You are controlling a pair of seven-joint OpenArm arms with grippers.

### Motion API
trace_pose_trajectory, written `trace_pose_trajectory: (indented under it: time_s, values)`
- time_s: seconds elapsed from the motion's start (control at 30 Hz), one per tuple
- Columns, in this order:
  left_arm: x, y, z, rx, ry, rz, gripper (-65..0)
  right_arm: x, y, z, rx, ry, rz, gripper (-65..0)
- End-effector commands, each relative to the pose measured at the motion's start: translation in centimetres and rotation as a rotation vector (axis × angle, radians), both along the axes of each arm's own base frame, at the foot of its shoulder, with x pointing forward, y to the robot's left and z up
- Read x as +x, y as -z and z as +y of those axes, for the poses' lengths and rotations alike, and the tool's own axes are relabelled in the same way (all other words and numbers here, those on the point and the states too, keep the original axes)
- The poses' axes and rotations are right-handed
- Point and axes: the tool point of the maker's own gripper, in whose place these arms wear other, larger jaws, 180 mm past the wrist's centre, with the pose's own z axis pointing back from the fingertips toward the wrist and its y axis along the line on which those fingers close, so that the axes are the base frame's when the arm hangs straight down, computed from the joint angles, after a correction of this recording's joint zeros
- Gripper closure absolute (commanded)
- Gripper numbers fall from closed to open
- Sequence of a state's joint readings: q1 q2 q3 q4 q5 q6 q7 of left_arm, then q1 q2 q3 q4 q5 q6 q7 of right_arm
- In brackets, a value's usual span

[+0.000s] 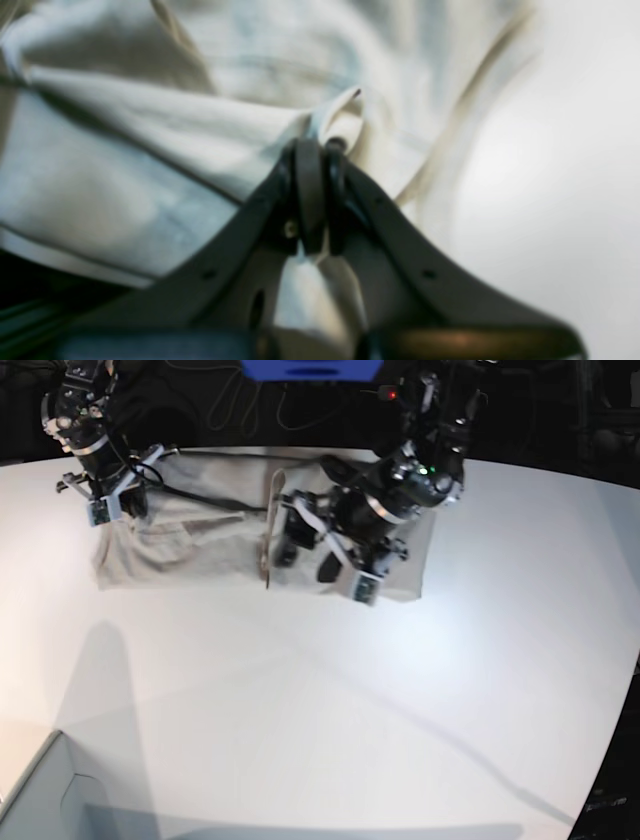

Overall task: Layout the t-shirt on the table in an organized manner, then fold the t-shirt properly
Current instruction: 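Grasp the strip end with the left gripper and fold it toward the middle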

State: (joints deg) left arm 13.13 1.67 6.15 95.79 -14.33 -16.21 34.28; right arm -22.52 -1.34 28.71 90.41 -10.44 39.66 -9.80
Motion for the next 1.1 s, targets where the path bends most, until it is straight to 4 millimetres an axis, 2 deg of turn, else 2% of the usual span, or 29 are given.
trace_pose_trajectory:
  time_s: [0.0,0.07,0.17,0.27,0.37,0.47,0.57,0.7,0.83,0.97,1.07]
  values:
    - [1.3,-0.7,2.1,0.015,-0.058,-0.036,-32.9,0.2,-1.1,-0.1,-0.004,-0.008,-0.037,0.0]
    - [2.0,0.5,6.3,0.059,-0.148,-0.016,-32.0,0.3,-1.8,-0.2,-0.017,-0.014,-0.051,-1.9]
    - [3.4,1.9,11.0,0.096,-0.254,0.014,-32.0,0.2,-2.0,-0.1,-0.020,-0.015,-0.054,-11.7]
    - [4.0,3.6,12.8,0.126,-0.271,0.052,-32.0,-0.6,-1.6,-0.2,-0.020,-0.014,-0.036,-26.6]
    - [4.2,4.0,13.0,0.124,-0.278,0.062,-32.0,-1.7,-1.2,-0.2,-0.022,-0.015,-0.011,-37.7]
    - [4.3,4.0,13.0,0.122,-0.280,0.059,-32.0,-1.9,-1.5,-0.6,-0.031,-0.006,-0.013,-42.7]
    - [4.2,4.1,12.8,0.120,-0.277,0.063,-32.0,-2.0,-1.7,-1.8,-0.044,0.029,-0.016,-43.2]
    - [4.1,4.1,12.9,0.121,-0.278,0.064,-32.0,-0.5,-1.4,-3.1,-0.065,0.092,0.034,-43.2]
    - [3.9,4.2,13.0,0.124,-0.278,0.070,-32.0,0.4,0.1,-5.0,-0.077,0.161,0.169,-43.2]
    - [3.0,4.9,13.2,0.129,-0.279,0.089,-32.0,1.2,1.4,-5.2,-0.049,0.181,0.217,-43.3]
    - [2.9,5.0,13.3,0.131,-0.279,0.092,-32.0,0.9,2.7,-4.8,-0.021,0.179,0.248,-43.3]
